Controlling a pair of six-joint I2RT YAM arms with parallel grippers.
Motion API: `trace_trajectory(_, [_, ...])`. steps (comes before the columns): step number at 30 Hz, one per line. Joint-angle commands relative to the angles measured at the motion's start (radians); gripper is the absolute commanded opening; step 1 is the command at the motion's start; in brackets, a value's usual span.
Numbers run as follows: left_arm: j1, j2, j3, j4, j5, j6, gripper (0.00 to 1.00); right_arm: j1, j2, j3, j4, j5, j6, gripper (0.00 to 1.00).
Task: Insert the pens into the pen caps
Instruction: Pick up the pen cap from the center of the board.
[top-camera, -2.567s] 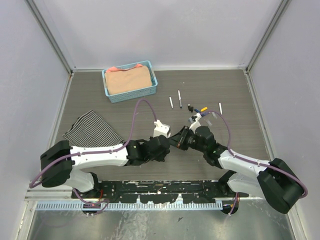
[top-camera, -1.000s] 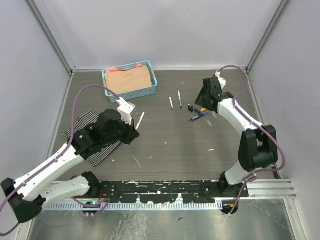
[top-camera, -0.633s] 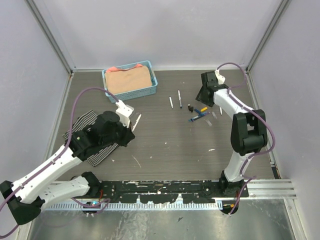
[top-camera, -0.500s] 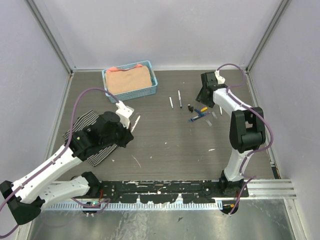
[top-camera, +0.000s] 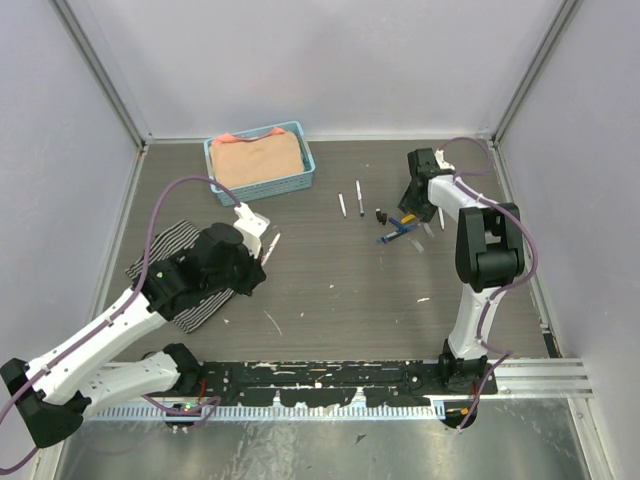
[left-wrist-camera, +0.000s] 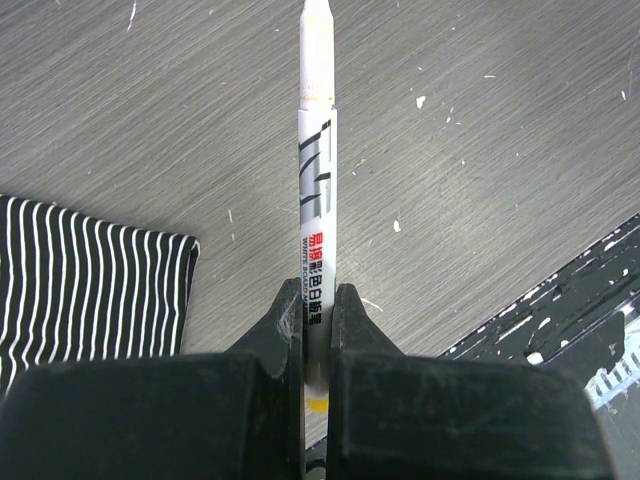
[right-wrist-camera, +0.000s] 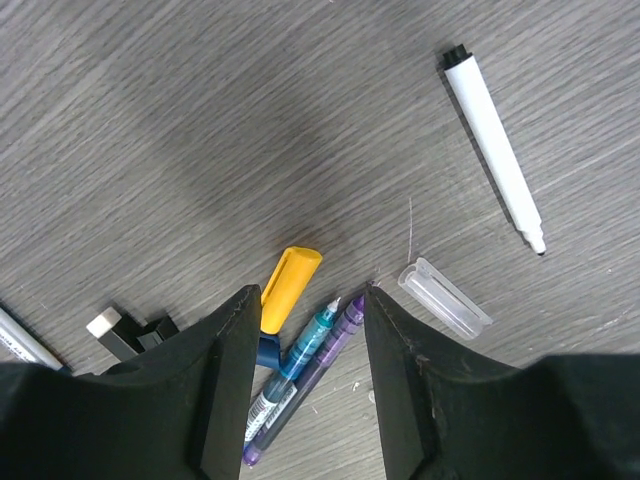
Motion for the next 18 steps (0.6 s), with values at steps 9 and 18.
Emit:
trace_trajectory(9, [0.003,0.008,0.033,-0.001,-0.002,0.011,0.00,-0.001,0.030,0.069,0.008,-0.015,-0.020,0.49])
trace_trajectory(18, [0.003,0.009,0.032,-0.003,0.000,0.011,0.00,0.000,0.067,0.093,0.008,-0.020,-0.036,0.47])
